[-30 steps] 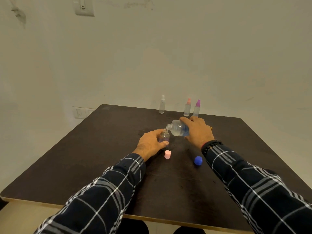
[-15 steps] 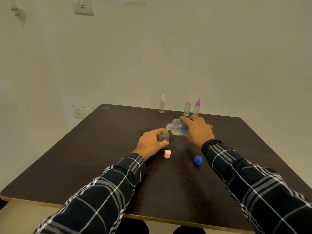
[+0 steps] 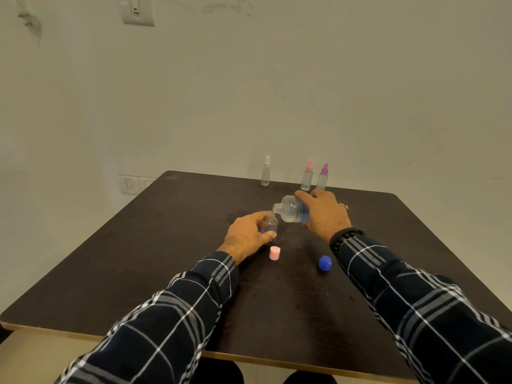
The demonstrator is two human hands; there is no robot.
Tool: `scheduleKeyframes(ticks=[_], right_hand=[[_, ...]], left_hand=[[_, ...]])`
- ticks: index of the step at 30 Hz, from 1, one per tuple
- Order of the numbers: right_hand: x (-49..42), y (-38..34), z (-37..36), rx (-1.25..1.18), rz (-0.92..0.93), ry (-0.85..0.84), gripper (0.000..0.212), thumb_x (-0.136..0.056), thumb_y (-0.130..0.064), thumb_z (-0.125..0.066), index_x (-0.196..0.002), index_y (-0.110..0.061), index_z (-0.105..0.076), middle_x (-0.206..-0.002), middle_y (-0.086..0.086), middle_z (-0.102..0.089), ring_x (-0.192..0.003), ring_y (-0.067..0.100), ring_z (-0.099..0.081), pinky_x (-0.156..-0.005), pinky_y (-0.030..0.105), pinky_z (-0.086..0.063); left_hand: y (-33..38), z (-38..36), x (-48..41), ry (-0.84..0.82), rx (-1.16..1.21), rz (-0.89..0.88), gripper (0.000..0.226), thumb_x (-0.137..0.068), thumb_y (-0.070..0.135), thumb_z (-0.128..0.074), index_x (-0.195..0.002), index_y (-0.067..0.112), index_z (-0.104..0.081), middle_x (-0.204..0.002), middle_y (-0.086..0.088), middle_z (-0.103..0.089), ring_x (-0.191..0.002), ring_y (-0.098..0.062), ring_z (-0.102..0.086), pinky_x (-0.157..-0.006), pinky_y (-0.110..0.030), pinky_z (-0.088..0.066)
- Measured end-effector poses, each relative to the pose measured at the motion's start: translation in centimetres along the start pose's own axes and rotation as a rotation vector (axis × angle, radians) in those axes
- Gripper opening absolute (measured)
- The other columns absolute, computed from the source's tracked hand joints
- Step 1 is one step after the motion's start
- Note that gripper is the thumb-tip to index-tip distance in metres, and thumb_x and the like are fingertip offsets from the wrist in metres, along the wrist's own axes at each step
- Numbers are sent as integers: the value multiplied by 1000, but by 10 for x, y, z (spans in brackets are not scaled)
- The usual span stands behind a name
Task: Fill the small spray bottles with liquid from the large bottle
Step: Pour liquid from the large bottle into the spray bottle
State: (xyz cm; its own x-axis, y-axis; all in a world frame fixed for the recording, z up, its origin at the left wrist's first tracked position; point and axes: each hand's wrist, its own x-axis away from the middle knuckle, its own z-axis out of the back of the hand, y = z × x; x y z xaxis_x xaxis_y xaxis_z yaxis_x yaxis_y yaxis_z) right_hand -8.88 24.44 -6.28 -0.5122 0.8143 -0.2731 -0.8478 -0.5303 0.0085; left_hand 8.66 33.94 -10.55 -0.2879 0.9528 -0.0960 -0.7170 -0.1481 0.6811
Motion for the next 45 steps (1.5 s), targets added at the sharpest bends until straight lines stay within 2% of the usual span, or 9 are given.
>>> scheduleKeyframes(ticks=[45], right_hand=[[0,-2,5,35,8,20,70,-89,-23,-72,-147,-37,-35,-136,7,-46,-130,30,-43,-104,59,-45]], left_hand=[[-1,-2,-2,-12,-8,9,66,-90,39,-70,-149,30,-41,-138,1,-59,-125,-18,-55,-108,-39,-45]])
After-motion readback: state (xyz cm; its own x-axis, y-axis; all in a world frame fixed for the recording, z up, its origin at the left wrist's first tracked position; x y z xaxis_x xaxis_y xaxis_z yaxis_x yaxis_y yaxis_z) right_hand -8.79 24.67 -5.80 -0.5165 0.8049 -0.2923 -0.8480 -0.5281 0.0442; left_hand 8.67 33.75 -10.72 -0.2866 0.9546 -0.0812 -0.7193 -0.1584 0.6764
